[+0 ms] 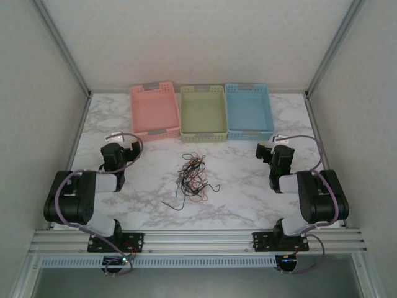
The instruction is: Untangle the cables
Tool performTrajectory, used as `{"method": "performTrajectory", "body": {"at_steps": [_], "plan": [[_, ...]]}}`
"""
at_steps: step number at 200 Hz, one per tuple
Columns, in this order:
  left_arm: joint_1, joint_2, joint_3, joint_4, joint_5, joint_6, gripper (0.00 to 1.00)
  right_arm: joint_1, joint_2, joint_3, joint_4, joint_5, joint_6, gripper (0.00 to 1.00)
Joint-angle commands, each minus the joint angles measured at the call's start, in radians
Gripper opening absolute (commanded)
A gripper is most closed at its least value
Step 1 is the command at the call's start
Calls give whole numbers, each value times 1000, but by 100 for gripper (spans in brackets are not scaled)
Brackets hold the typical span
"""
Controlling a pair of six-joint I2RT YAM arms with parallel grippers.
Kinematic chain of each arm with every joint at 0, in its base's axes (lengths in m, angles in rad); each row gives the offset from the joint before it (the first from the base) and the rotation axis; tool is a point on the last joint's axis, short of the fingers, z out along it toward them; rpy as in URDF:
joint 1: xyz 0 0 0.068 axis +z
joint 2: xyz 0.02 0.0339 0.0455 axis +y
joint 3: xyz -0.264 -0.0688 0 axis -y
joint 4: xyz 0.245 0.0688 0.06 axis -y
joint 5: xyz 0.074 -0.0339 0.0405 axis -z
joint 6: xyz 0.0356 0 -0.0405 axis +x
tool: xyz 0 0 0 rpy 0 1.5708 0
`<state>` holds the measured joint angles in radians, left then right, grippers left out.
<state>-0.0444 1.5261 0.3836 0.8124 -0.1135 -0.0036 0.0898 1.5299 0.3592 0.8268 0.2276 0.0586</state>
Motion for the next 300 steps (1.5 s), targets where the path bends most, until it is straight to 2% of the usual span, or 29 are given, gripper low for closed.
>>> {"method": "performTrajectory", "body": {"at_steps": [1, 167, 172, 182, 190, 206, 215, 235, 243, 252, 256, 261, 273, 278, 300], "plan": [[-6, 12, 17, 34, -15, -9, 100, 6, 14, 21, 31, 6, -16, 99], [-7, 12, 17, 37, -21, -7, 100, 7, 13, 21, 33, 5, -17, 99], [-10, 11, 15, 42, -46, -10, 100, 7, 15, 21, 32, 5, -17, 99], [-35, -21, 11, 32, -168, -28, 100, 5, 15, 20, 33, 4, -16, 99], [-50, -76, -6, 19, -210, -23, 100, 7, 13, 21, 33, 5, -16, 99], [-89, -230, -14, -107, -278, -26, 100, 5, 15, 23, 31, 3, -16, 99], [-95, -330, -3, -221, -309, -98, 100, 4, 13, 24, 26, 0, -14, 99], [-91, -569, 37, -495, -302, -239, 100, 5, 13, 23, 30, -1, -14, 99], [-89, -659, 50, -589, -366, -341, 100, 4, 12, 20, 34, 0, -16, 99], [-89, -749, 85, -788, -514, -571, 100, 5, -2, 16, 30, 15, -10, 99], [-84, -789, 104, -880, -544, -649, 100, 6, -31, 12, 16, 23, -9, 99], [-78, -830, 115, -939, -518, -664, 100, 7, -61, 9, -3, 28, -9, 99], [-77, -911, 121, -940, -348, -597, 100, 8, -162, 11, -101, 54, 4, 99], [-77, -942, 132, -956, -299, -585, 100, 8, -226, 27, -192, 65, 30, 99], [-75, -1033, 205, -1149, -245, -694, 100, 7, -485, 102, -521, 21, 180, 99]]}}
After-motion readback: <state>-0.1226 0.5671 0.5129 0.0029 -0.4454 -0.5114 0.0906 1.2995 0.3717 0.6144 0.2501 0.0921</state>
